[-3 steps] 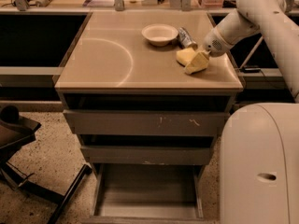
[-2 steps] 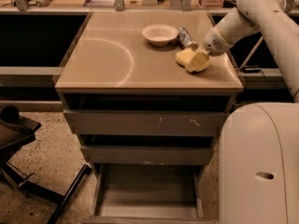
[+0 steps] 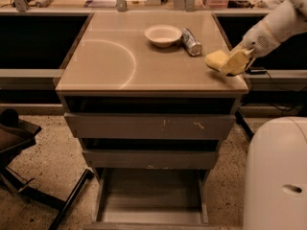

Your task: Place sponge into bottom drawer

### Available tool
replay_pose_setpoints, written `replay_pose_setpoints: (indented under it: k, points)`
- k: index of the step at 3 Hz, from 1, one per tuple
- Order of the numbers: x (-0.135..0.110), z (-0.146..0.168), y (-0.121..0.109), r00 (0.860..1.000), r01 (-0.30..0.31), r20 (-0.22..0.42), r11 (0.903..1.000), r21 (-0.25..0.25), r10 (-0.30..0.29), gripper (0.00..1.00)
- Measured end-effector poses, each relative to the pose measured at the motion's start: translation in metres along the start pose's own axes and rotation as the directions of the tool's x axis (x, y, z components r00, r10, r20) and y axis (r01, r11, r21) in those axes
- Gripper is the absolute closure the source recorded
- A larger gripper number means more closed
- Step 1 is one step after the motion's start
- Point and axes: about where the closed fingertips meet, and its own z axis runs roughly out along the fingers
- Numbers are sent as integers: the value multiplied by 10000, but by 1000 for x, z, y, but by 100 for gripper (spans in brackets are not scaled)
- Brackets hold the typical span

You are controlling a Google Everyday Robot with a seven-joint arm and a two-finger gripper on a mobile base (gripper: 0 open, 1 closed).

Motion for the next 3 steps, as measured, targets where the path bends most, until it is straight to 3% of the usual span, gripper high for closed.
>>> replay_pose_setpoints:
  k: [1, 2, 3]
  points:
    - [51, -80, 11, 9963, -730, 515, 9947, 729, 694, 100]
    - [94, -157, 25, 9911, -1181, 835, 9735, 1956, 1034, 100]
    - [96, -163, 16, 9886, -1293, 1061, 9638, 2331, 1070, 100]
